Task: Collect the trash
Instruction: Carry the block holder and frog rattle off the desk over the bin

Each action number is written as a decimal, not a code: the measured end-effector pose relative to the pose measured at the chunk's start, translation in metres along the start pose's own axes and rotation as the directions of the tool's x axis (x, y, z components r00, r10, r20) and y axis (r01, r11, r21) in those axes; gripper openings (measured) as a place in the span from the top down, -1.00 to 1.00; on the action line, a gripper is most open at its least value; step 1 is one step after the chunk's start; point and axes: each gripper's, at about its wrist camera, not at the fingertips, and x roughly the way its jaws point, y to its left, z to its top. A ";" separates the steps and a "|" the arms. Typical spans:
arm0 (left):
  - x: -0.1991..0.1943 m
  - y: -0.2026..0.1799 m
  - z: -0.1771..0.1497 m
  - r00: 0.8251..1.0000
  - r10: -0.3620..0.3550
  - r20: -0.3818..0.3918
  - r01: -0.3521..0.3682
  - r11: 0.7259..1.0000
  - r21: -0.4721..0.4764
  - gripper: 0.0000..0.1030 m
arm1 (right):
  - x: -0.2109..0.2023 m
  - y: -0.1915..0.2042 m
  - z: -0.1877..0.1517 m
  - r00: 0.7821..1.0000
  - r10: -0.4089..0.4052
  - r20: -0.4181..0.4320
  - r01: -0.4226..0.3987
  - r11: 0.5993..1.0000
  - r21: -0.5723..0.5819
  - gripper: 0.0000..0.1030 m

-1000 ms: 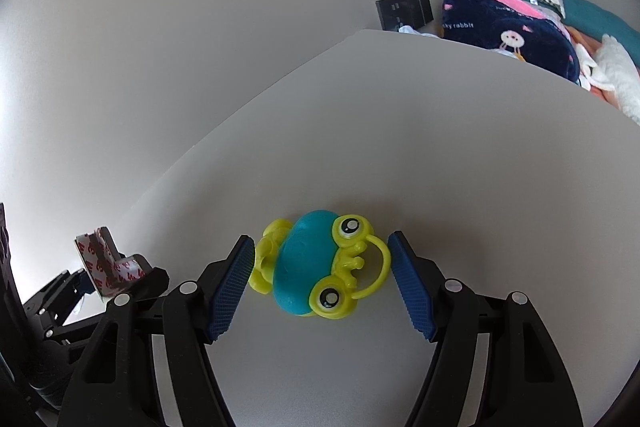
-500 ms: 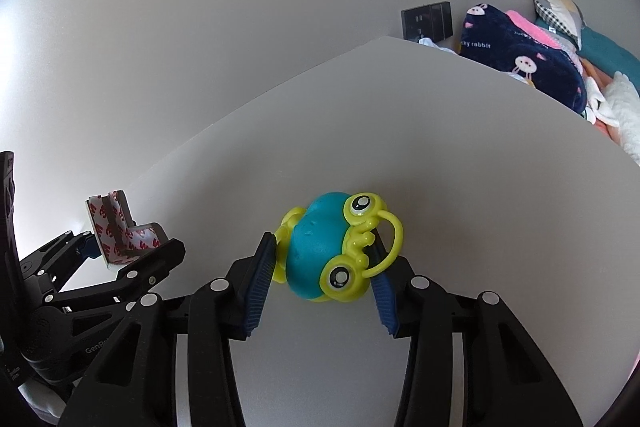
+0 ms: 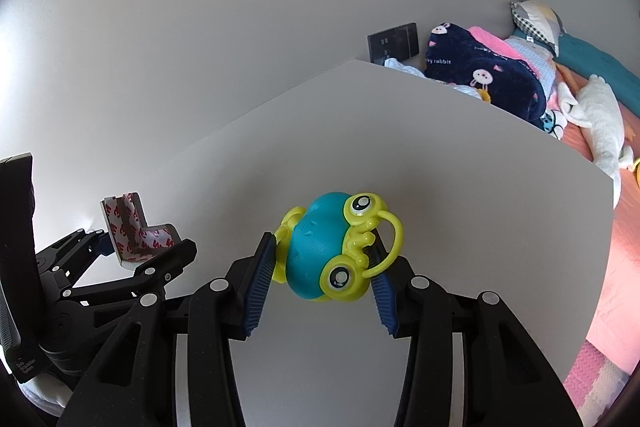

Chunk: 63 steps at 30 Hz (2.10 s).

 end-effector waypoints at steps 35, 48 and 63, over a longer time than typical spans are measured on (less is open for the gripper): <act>-0.061 -0.130 -0.028 0.989 -0.146 0.029 0.140 0.978 0.154 -0.30 | -0.132 -0.082 -0.069 0.988 -0.128 0.086 0.118 0.987 0.113 0.09; -0.076 -0.187 -0.040 0.979 -0.202 0.019 0.191 0.952 0.241 -0.30 | -0.172 -0.118 -0.097 0.977 -0.189 0.102 0.170 0.971 0.165 0.08; -0.086 -0.246 -0.055 0.960 -0.281 -0.009 0.269 0.908 0.321 -0.30 | -0.212 -0.156 -0.131 0.957 -0.273 0.097 0.245 0.942 0.231 0.08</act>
